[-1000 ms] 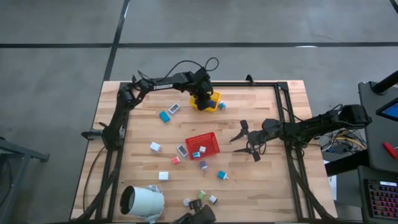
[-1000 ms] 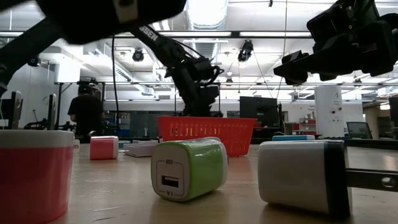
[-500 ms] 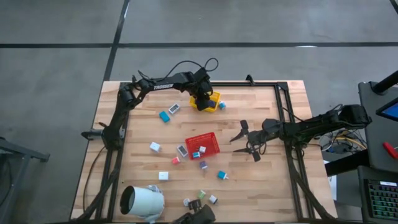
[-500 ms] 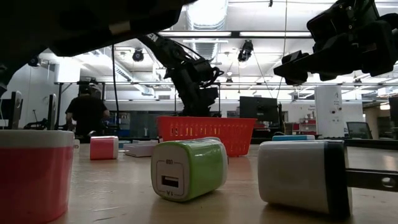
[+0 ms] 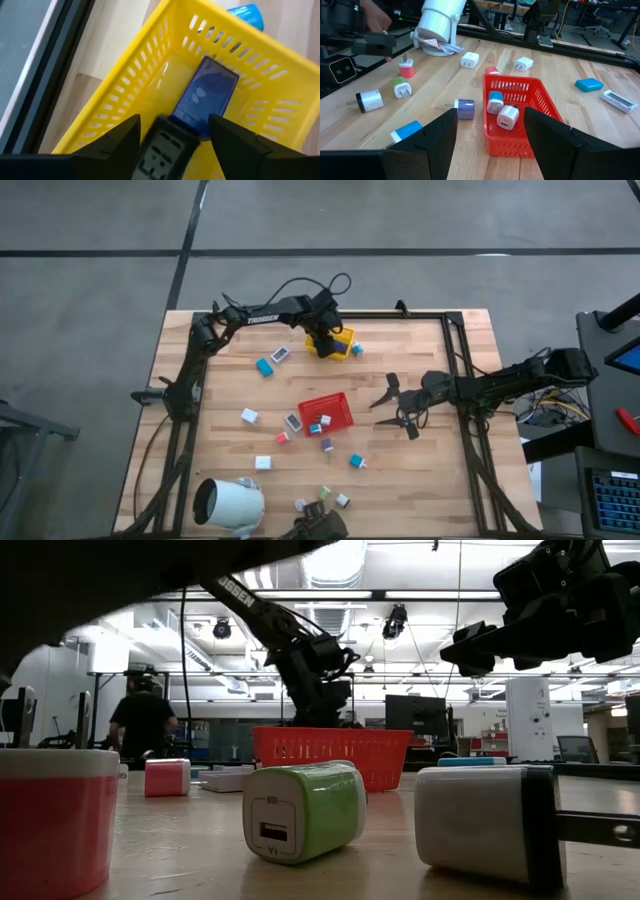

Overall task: Pick & Place Office items
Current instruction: Put the black digital clock into the yellow bin, then put the bottom blue and white charger adapter into the red bin

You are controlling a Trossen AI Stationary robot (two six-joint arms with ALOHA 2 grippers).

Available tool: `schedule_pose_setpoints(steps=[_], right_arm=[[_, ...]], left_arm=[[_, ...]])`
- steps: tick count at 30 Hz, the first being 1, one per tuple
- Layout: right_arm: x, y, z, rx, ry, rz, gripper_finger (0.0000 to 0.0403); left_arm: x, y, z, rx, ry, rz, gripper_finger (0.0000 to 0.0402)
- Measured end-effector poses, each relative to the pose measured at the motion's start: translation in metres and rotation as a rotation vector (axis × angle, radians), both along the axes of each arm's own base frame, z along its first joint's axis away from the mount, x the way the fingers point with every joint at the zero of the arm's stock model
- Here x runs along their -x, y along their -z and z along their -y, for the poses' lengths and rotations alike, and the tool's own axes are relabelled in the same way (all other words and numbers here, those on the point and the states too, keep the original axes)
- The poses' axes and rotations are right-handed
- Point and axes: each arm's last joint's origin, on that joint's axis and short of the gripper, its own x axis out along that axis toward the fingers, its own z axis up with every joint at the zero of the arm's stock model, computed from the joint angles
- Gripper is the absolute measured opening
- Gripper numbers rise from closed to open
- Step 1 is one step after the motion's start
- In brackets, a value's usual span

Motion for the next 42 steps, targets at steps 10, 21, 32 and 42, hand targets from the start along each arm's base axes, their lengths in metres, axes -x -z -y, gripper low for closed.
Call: schedule_pose_setpoints(steps=[10,21,32,42], right_arm=[[0.0,0.0,0.0,0.0,-0.001,-0.002,0.0224],[0.0,0.001,0.0,0.0,-0.001,-0.007,0.0224],[0.002,0.002,0.0,-0.01,0.001,-0.011,0.0224],[0.001,0.001,0.0,-0.001,-0.001,0.01,0.0224]], left_arm=[[-0.007,-0.02,0.004,-0.038,0.026,0.051,0.0237],[-0.023,-0.062,0.028,-0.187,0.128,0.196,0.0237],[-0.003,-0.094,0.067,-0.289,0.199,0.51,0.0238],[0.059,-0.087,0.102,-0.371,0.163,0.798,0.0235]])
